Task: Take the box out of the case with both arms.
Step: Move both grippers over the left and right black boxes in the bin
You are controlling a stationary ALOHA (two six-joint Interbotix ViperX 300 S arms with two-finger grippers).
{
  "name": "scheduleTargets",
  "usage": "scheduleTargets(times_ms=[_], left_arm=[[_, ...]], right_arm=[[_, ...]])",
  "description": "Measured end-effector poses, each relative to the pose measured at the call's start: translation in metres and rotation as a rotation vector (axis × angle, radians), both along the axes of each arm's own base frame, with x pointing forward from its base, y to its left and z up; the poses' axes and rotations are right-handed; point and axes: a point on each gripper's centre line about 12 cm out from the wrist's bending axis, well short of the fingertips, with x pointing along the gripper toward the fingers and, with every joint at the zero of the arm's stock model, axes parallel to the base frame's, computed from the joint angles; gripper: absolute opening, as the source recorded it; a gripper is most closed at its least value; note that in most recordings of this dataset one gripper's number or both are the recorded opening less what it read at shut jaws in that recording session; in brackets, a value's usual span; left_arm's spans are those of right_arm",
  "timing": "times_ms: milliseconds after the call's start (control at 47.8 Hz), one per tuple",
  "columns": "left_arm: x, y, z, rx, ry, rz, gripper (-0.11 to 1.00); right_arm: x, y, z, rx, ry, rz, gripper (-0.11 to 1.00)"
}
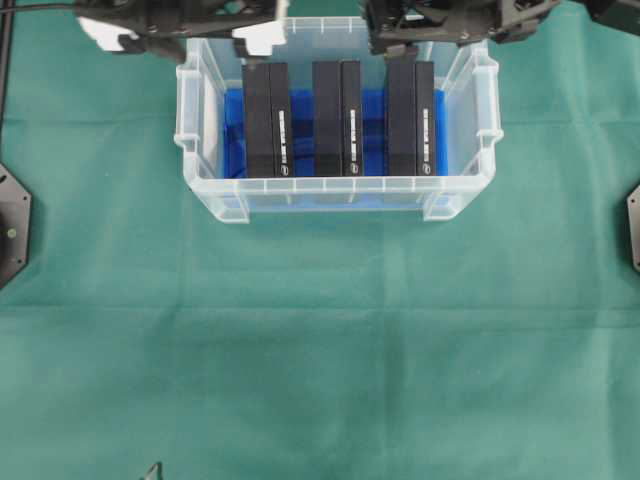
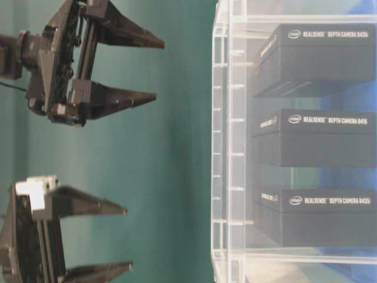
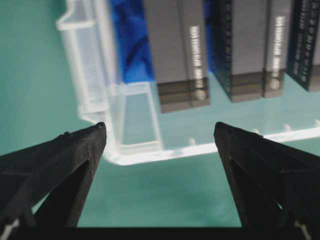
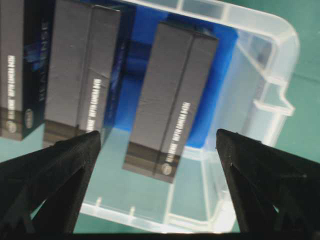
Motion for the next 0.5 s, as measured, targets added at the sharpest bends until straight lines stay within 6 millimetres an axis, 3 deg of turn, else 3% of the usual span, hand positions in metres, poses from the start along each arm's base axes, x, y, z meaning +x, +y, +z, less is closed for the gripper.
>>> scheduleTargets(times_ms=[503], left_arm=[[0.029, 0.0, -0.005, 0.009, -0.012, -0.046, 0.88]], right_arm=[[0.006, 0.004, 0.001, -0.001, -0.006, 0.016, 0.96]])
